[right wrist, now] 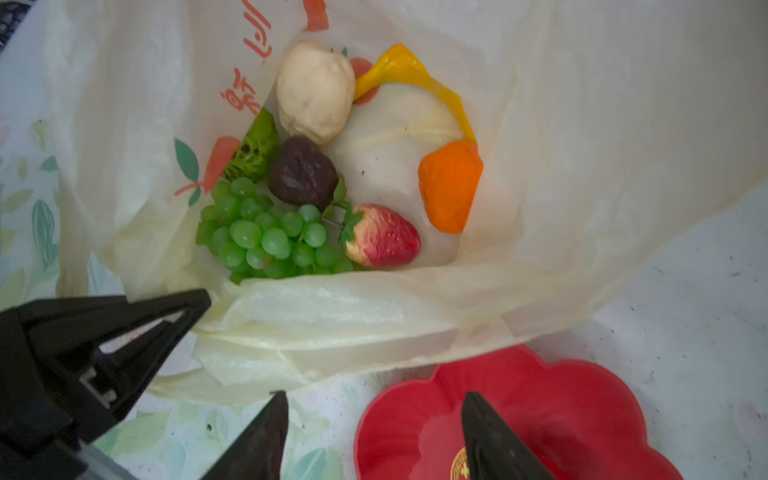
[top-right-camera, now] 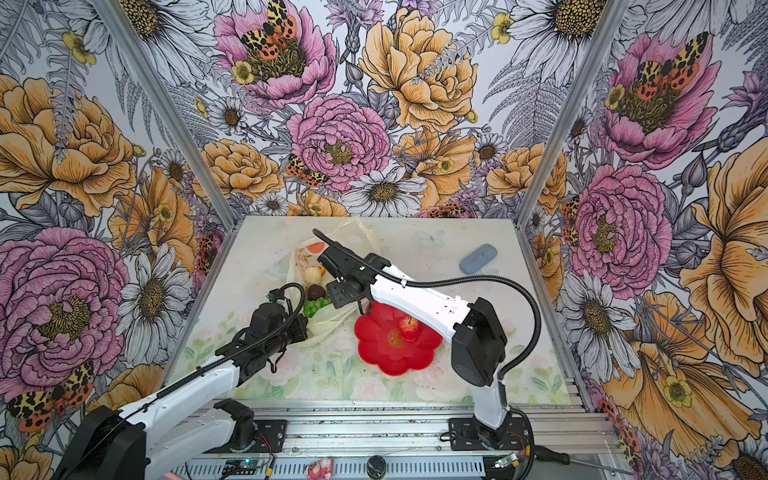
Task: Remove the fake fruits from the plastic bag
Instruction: 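Move the right gripper back over the bag and lower it in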
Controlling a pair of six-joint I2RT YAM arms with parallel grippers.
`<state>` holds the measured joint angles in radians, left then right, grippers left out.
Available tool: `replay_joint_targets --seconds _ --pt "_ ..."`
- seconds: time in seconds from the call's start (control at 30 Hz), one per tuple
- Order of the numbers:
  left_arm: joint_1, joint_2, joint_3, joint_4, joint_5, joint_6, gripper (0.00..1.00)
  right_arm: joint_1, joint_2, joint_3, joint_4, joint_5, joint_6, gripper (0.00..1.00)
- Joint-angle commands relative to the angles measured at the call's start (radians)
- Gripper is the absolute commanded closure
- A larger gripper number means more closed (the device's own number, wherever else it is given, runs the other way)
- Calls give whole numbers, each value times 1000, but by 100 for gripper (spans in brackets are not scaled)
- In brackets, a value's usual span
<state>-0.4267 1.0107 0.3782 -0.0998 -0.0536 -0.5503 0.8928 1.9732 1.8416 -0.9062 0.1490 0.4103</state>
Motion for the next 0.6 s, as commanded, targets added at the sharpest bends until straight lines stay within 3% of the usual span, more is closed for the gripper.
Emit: replay_joint_targets --seconds 0.0,0.23,0.57 --pt "11 -1 -1 24 23 1 100 -10 109 88 66 8 -76 33" --pt "11 -15 -5 28 28 5 100 -90 286 241 64 -50 -125 33" --pt "11 -5 0 29 38 9 100 -139 441 407 59 -15 -172 31"
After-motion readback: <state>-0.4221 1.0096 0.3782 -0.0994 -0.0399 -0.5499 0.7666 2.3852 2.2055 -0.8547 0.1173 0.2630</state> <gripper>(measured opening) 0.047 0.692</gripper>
